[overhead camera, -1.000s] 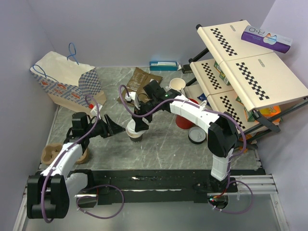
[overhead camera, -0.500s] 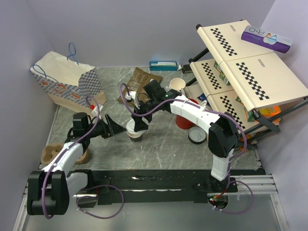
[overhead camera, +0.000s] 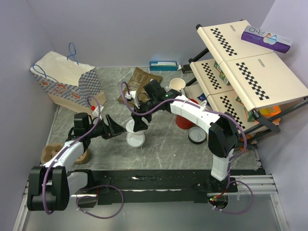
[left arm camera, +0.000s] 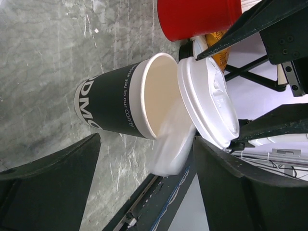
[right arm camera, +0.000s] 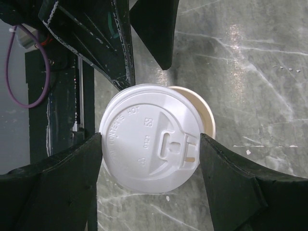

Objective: Pack the takeout coffee

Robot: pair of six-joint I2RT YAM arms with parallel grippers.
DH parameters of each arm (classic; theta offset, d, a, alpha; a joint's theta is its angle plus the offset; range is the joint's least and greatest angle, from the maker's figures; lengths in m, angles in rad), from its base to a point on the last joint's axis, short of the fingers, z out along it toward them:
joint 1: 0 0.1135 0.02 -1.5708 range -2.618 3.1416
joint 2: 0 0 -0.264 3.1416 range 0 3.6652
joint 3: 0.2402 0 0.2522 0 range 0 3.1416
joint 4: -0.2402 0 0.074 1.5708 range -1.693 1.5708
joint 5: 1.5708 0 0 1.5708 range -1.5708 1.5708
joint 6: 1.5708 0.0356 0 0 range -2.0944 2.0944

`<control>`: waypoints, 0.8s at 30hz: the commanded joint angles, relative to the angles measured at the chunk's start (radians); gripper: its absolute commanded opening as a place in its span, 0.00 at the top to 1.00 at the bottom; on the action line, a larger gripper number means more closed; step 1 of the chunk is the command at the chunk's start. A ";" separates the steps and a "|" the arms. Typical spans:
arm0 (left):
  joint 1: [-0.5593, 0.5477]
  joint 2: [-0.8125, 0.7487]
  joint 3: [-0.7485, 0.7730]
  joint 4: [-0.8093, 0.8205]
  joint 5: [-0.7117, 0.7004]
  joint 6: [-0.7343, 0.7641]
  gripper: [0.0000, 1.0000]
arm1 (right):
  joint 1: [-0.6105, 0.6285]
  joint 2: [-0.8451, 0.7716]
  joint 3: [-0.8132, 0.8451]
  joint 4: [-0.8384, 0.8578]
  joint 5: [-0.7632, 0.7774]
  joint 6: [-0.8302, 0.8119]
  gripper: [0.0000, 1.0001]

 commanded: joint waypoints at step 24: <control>0.004 -0.010 0.159 -0.085 -0.083 0.218 0.10 | -0.055 -0.443 -0.366 -0.037 0.257 -0.220 0.18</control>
